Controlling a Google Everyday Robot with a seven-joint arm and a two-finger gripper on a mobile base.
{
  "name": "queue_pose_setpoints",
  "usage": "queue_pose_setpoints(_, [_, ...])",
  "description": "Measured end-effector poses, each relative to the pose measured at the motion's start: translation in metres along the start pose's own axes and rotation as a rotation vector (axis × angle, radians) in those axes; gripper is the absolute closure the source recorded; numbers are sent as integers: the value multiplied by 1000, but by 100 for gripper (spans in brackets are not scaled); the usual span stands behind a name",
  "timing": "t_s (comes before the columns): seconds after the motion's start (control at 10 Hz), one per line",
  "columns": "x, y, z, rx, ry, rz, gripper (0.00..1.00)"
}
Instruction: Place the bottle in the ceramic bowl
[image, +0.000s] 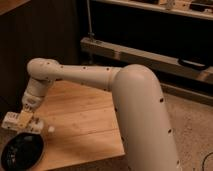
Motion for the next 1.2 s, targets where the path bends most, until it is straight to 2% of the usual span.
queue_pose_setpoints(0.2, [-11, 10, 14, -59, -2, -73, 86])
queue_pose_setpoints(0.5, [-21, 20, 34, -109, 1, -138, 86])
queue_pose_setpoints(0.6, [-23, 22, 39, -114, 7, -152, 86])
queue_pose_setpoints(0.9, [-18, 22, 80, -116, 69, -229, 86])
queue_pose_setpoints(1.2, [-11, 13, 104, -125, 85, -246, 86])
